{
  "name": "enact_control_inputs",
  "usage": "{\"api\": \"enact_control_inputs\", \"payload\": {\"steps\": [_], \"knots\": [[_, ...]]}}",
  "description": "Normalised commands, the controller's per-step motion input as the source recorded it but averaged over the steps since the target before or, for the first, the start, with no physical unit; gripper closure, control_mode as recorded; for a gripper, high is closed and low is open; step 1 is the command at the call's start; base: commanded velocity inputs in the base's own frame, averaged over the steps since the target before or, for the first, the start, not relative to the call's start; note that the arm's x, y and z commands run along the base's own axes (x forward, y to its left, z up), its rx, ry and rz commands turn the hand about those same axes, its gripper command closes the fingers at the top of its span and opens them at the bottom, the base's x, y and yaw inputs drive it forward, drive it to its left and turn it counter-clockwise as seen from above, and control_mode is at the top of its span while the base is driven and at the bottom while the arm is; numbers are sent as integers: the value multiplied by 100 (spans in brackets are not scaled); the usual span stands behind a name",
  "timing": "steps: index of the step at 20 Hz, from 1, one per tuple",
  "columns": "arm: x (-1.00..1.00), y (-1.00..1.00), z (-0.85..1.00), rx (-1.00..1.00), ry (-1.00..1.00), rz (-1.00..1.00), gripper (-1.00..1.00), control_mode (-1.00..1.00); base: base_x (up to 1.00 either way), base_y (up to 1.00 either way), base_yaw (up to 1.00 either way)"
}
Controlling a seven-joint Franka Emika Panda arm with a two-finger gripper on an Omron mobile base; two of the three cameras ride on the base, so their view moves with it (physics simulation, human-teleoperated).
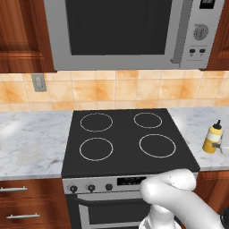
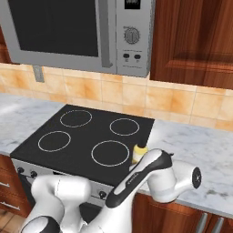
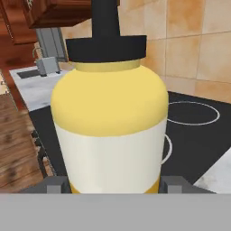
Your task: Take 2 condiments from the cabinet and move them on the counter near the stove.Make sure the condiments are lined up with each other, next to each other.
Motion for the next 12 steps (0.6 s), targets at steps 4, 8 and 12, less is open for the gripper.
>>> {"api": "enact_control_inputs", "payload": {"steps": [4, 8, 12], "knots": [[41, -40, -23, 8, 0, 4, 100, -100, 0, 0, 0], [43, -19, -34, 3, 0, 1, 100, -100, 0, 0, 0], [50, -3, -39, 0, 0, 0, 100, -100, 0, 0, 0]]}}
